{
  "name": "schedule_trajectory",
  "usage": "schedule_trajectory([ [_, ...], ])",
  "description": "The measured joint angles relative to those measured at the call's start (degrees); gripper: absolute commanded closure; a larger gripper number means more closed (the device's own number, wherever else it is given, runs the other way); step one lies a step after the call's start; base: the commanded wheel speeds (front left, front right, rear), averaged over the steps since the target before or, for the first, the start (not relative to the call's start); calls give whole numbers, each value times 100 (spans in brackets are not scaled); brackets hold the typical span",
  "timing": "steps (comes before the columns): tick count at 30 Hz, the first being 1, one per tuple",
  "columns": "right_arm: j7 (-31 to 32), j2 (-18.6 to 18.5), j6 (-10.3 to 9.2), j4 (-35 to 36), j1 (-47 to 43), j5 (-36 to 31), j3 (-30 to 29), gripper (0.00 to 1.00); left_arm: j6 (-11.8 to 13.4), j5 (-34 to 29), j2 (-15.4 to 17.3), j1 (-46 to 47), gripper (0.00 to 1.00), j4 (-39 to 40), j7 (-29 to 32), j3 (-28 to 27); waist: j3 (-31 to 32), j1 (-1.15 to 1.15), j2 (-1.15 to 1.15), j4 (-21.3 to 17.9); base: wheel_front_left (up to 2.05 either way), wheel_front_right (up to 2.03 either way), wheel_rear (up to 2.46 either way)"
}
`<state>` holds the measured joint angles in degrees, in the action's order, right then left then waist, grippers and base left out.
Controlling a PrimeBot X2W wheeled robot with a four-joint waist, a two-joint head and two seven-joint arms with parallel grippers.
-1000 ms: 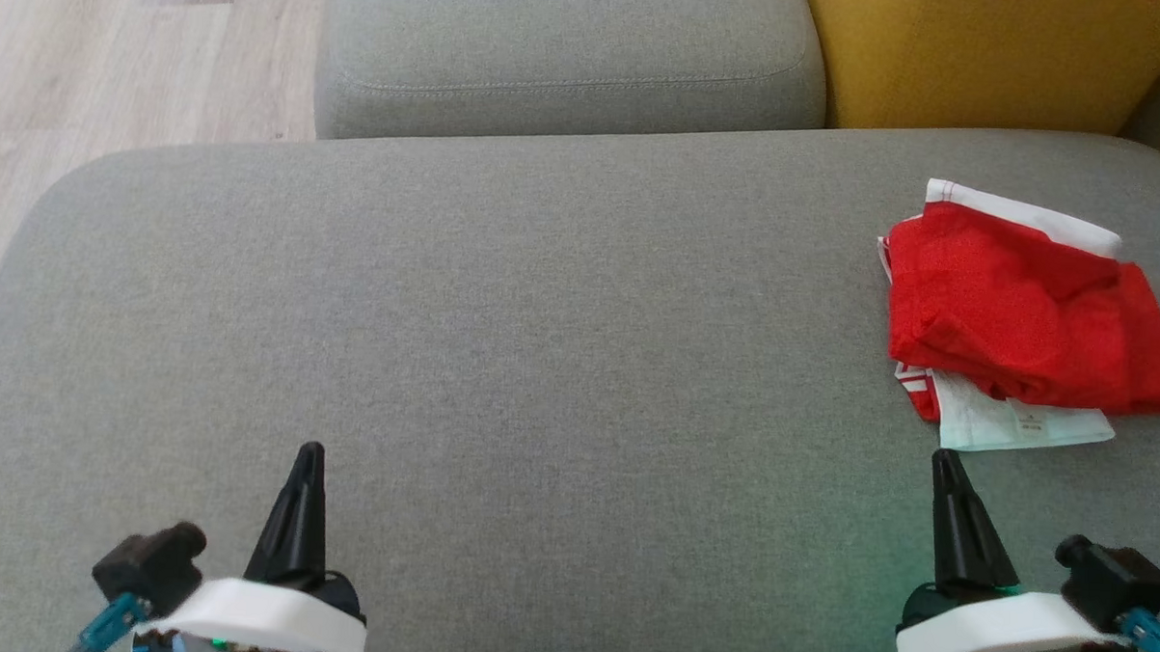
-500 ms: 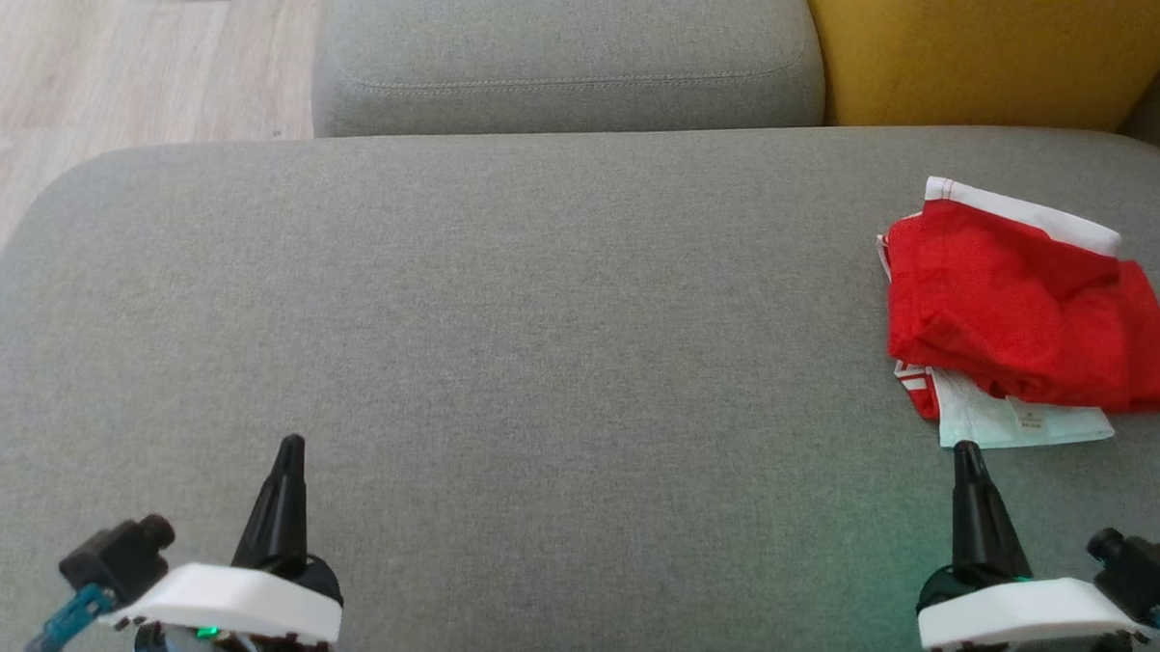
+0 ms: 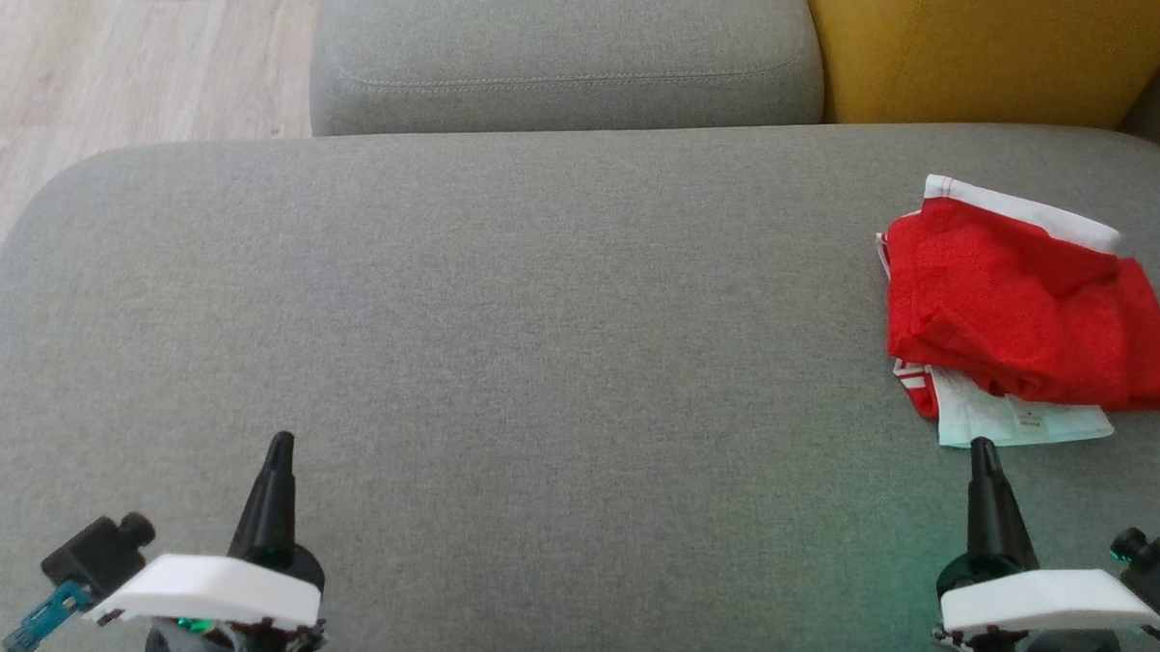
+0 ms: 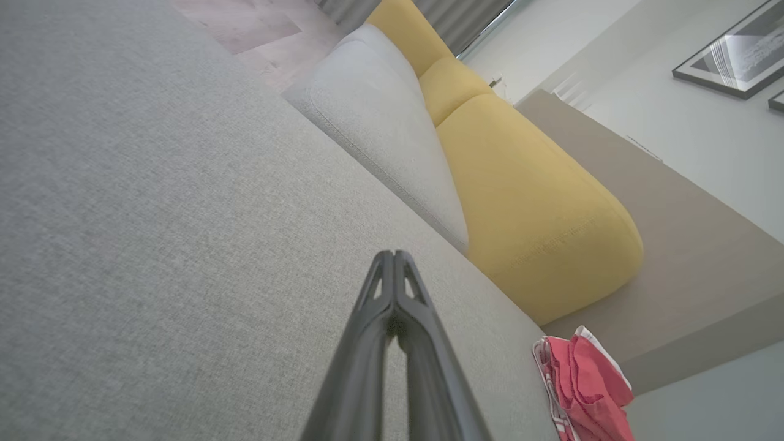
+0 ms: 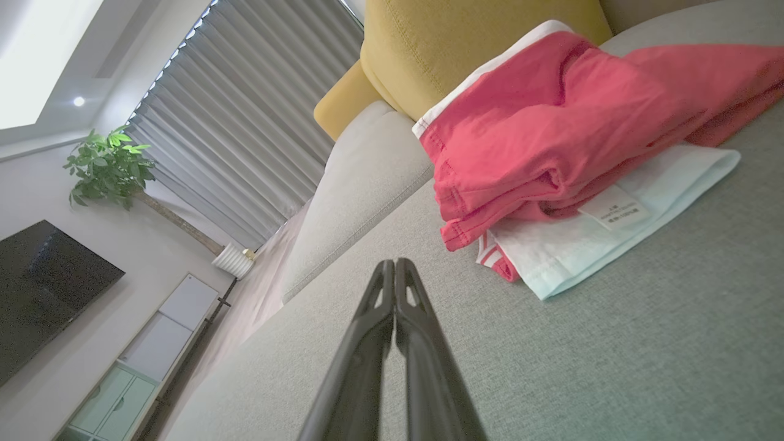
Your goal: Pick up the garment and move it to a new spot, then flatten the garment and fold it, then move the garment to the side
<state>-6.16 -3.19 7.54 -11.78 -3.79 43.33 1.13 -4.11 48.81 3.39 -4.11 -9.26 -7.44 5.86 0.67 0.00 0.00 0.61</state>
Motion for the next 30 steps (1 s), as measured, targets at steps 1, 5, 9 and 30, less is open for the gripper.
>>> schedule_trajectory([
  [1, 16, 0, 0, -7, -1, 76, -5, 100, -1, 60, 0, 4, 100, -3, 40, -21, -1, 0, 0, -1, 0, 0, 0],
  [5, 70, -2, 0, -25, 10, 354, -32, 100, -24, 314, 4, 6, 100, -34, 88, -85, -6, 0, 0, -4, 0, 0, 0],
  [9, 135, -3, 0, -40, 105, 715, -84, 100, -49, 642, 5, 63, 100, -71, 172, -110, -12, 0, 0, -9, 0, 0, 0],
  [30, 423, -24, 0, -166, 252, 2115, -241, 100, -145, 1890, 13, 260, 100, -245, 490, -309, -36, 0, 0, -26, 0, 0, 0],
])
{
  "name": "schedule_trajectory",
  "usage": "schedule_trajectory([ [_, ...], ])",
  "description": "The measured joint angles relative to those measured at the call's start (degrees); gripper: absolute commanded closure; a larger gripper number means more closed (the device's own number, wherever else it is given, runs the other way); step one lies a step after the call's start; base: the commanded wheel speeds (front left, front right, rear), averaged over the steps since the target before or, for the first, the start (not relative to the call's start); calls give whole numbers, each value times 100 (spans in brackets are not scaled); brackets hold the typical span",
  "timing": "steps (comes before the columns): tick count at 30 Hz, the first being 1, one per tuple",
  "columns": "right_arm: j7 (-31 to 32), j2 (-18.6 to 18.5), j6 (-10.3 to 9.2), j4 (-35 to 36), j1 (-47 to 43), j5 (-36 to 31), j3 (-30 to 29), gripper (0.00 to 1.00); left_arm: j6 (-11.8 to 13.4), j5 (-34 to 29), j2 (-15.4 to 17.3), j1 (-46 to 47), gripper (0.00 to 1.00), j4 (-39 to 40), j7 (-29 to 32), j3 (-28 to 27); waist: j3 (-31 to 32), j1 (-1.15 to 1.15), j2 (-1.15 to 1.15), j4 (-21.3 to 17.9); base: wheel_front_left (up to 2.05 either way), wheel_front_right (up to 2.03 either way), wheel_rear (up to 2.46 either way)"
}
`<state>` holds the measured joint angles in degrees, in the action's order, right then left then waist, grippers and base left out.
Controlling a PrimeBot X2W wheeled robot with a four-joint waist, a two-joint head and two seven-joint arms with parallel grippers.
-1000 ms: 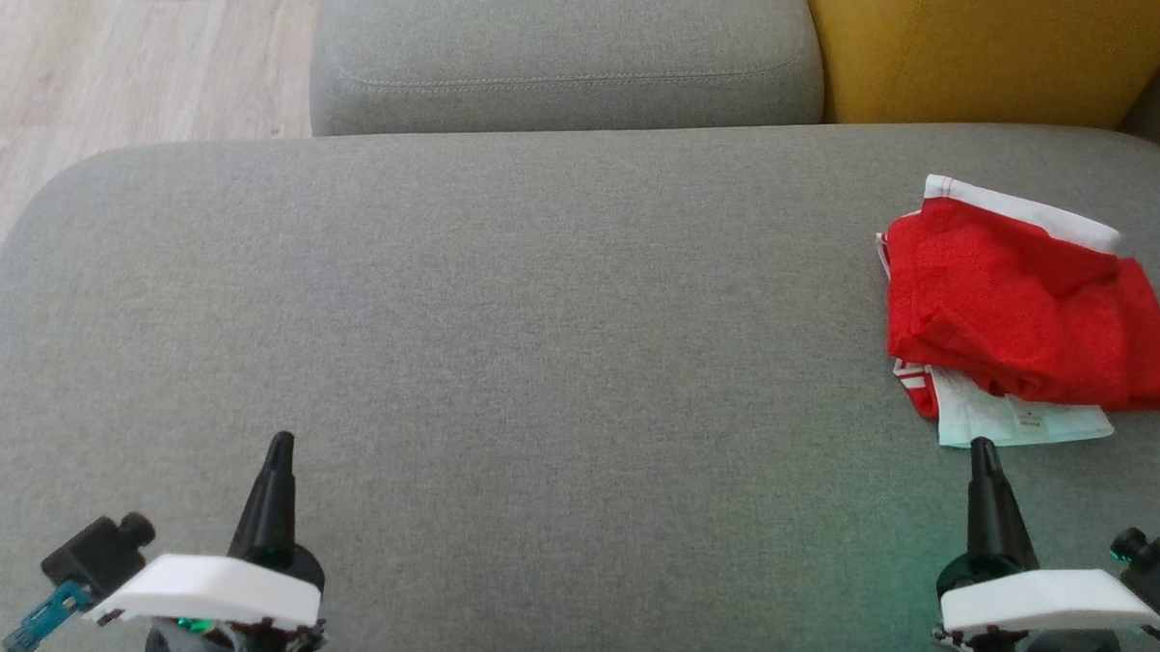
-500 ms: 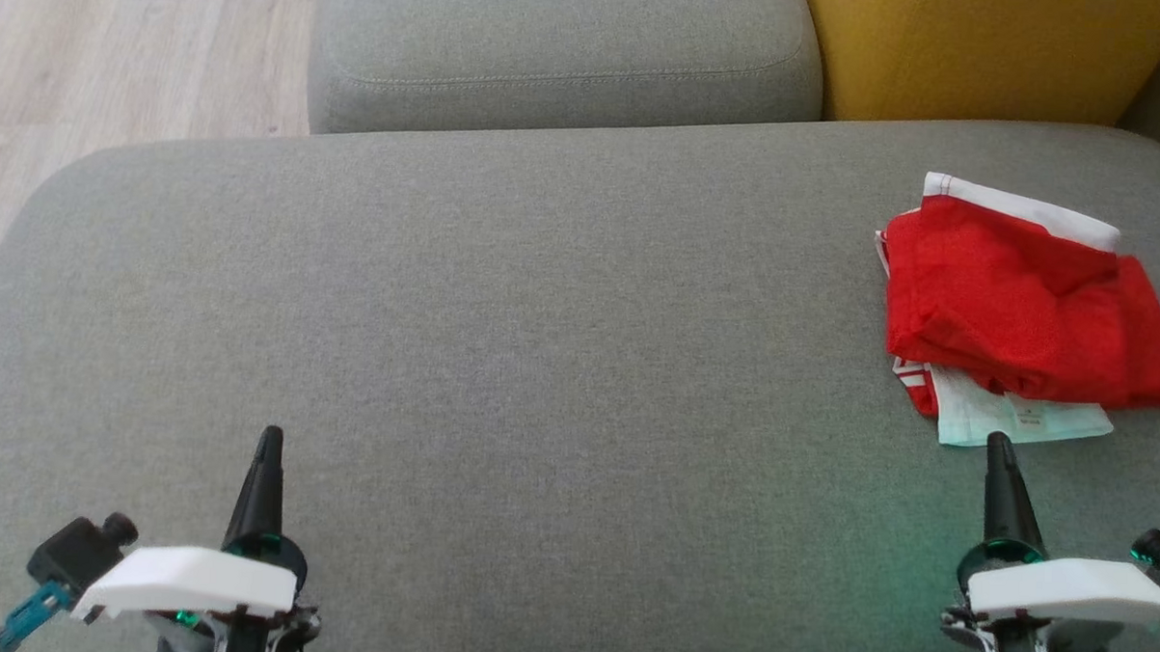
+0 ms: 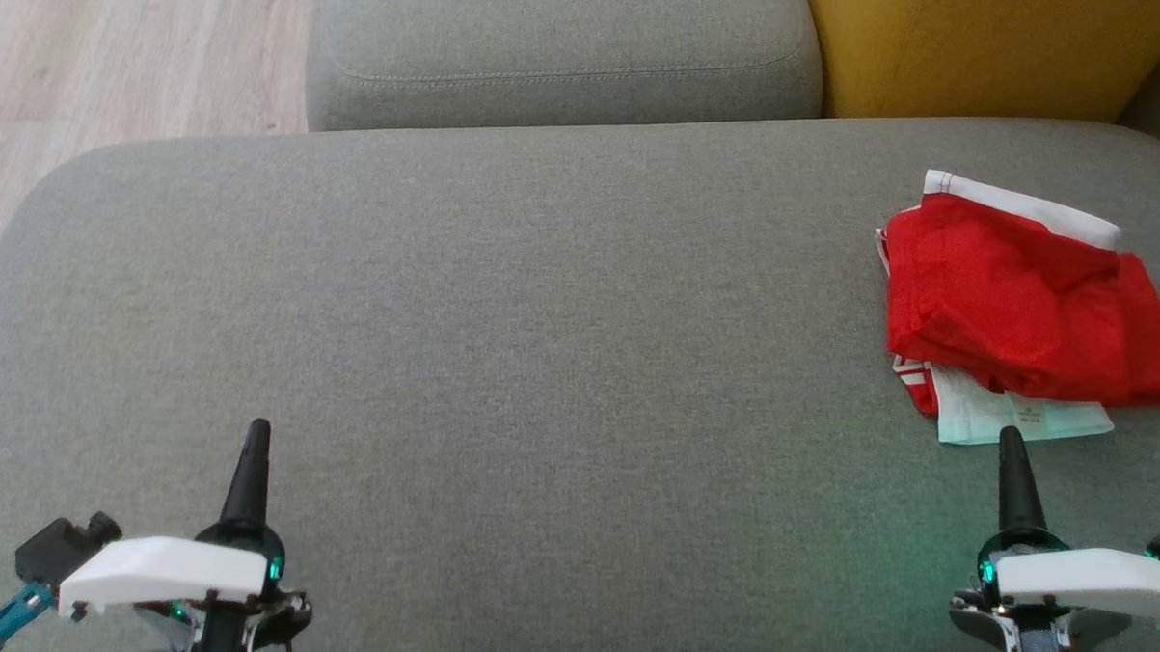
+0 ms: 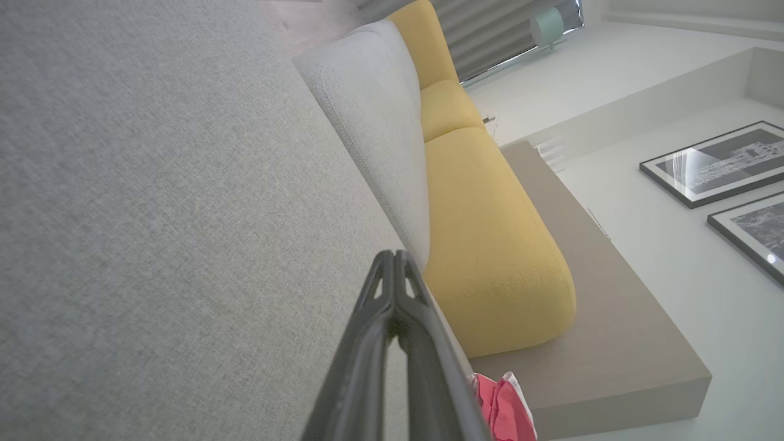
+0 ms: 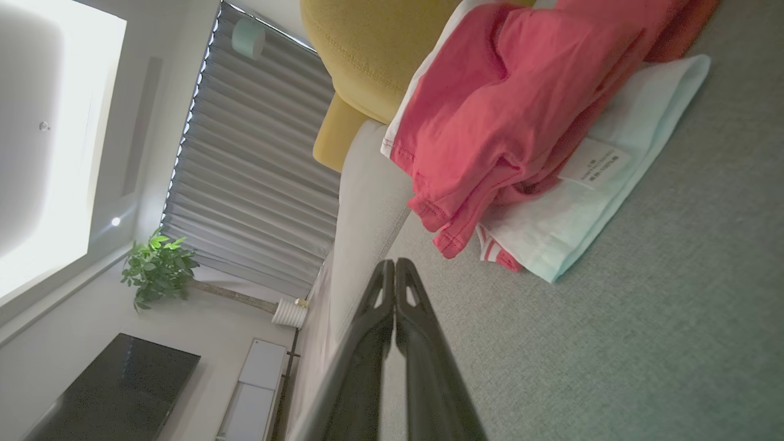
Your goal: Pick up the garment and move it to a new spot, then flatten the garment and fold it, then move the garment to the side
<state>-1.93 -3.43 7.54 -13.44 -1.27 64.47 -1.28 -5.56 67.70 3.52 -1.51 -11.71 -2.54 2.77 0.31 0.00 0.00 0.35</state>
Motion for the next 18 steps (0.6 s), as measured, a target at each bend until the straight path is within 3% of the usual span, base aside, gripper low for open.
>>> schedule_trajectory([
  [18, 272, -7, 0, -91, 208, 1270, -166, 100, -56, 1131, 0, 185, 100, -169, 303, -196, -21, 0, 0, -16, 0, 0, 0],
])
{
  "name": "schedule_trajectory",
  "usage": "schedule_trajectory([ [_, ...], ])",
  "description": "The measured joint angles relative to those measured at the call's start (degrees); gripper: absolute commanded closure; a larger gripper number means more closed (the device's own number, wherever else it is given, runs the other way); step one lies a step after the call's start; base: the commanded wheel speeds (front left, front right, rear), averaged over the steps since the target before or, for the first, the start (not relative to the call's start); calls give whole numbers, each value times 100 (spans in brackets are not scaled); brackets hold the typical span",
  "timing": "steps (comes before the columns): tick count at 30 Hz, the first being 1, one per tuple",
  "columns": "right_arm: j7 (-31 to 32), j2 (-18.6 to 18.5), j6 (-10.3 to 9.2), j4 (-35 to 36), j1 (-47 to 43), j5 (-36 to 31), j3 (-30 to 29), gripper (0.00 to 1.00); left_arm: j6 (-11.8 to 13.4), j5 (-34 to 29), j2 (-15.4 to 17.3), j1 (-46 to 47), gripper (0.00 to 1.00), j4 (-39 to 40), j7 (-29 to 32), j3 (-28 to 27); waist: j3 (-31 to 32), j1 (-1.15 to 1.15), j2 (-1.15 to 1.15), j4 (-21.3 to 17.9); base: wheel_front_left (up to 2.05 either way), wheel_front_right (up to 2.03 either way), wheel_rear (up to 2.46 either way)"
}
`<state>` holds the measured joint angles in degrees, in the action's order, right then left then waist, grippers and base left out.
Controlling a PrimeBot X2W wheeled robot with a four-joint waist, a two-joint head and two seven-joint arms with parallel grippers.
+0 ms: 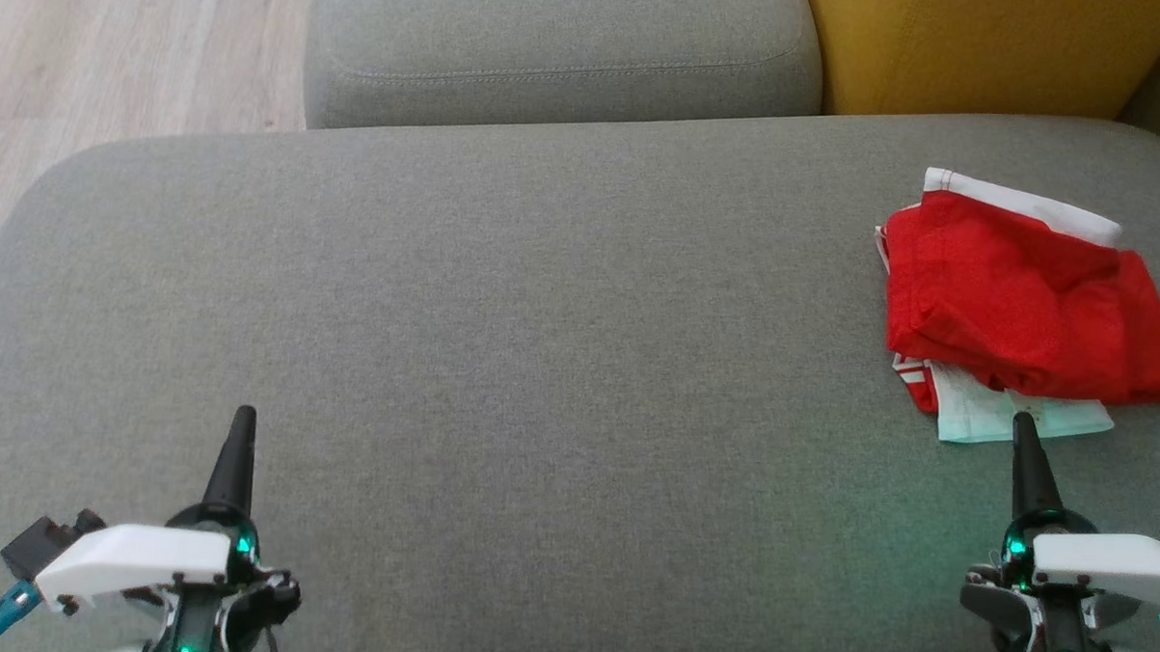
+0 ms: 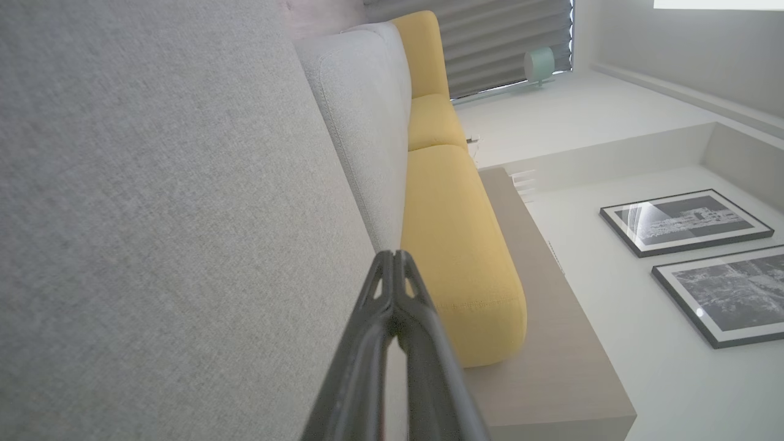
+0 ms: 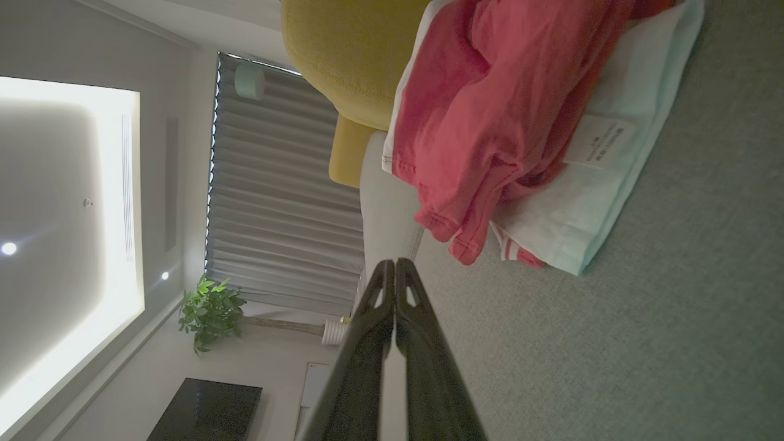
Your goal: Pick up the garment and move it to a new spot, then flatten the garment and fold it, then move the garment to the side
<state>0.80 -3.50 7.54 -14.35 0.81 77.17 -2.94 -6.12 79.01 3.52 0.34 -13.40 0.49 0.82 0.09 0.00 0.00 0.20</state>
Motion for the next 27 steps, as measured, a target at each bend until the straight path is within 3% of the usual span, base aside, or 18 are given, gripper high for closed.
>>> schedule_trajectory([
  [27, 372, 0, 0, -127, 243, 1648, -244, 100, -94, 1479, -3, 263, 100, -210, 402, -324, -28, 0, 0, -20, 0, 0, 0],
])
